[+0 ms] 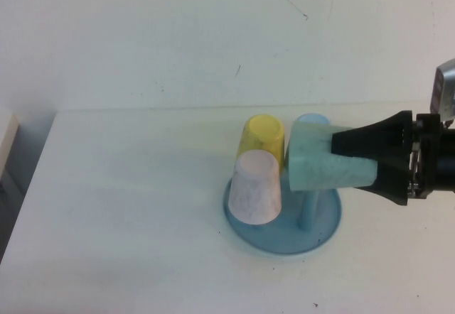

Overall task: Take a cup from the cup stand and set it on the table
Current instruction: Hand over the cup

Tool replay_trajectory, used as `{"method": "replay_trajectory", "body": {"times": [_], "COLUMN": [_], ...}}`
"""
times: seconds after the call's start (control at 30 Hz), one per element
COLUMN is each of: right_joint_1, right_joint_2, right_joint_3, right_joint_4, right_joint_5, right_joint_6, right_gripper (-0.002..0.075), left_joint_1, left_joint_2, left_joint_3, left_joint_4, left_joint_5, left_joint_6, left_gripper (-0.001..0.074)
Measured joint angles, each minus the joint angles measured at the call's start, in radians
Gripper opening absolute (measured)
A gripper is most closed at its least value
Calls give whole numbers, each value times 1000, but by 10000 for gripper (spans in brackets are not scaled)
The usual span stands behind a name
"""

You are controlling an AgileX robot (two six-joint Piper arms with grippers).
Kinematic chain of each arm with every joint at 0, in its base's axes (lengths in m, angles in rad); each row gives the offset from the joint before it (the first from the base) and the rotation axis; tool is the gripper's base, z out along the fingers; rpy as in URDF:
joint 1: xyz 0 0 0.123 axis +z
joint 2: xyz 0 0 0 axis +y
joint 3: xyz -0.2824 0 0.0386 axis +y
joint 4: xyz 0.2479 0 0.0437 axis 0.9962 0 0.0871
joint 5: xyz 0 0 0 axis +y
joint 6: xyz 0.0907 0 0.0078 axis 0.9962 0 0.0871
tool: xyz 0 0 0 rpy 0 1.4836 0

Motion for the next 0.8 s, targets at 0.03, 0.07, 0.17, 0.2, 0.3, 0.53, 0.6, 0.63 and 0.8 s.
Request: {"method": "replay_trajectory", "body": {"times": [0.03, 0.07, 0.17, 0.2, 0.3, 0.53, 0.6, 0.63, 0.8], "right_joint_1": [0, 0, 2, 3, 10, 11, 11, 11, 11], "right_joint_2": [2, 4, 4, 4, 4, 5, 5, 5, 5], "right_joint_3": [0, 0, 0, 0, -2, -2, -2, -2, -2], "right_joint_4": [15, 28, 70, 72, 79, 82, 82, 82, 82], "right_joint_5": [0, 0, 2, 2, 2, 4, 4, 4, 4], "right_joint_6": [10, 21, 89, 130, 234, 230, 230, 230, 228], "right_gripper": [594, 594, 594, 594, 594, 594, 594, 594, 594], "left_joint_1": [0, 0, 0, 0, 0, 0, 0, 0, 0], "left_joint_2": [0, 0, 0, 0, 0, 0, 0, 0, 0], "left_joint_3": [0, 0, 0, 0, 0, 0, 0, 0, 0], "left_joint_4": [0, 0, 0, 0, 0, 0, 2, 4, 4], "left_joint_5": [0, 0, 0, 0, 0, 0, 2, 2, 2], "left_joint_6": [0, 0, 0, 0, 0, 0, 6, 9, 15], "left_gripper": [-3, -3, -3, -3, -3, -3, -3, -3, -3]}}
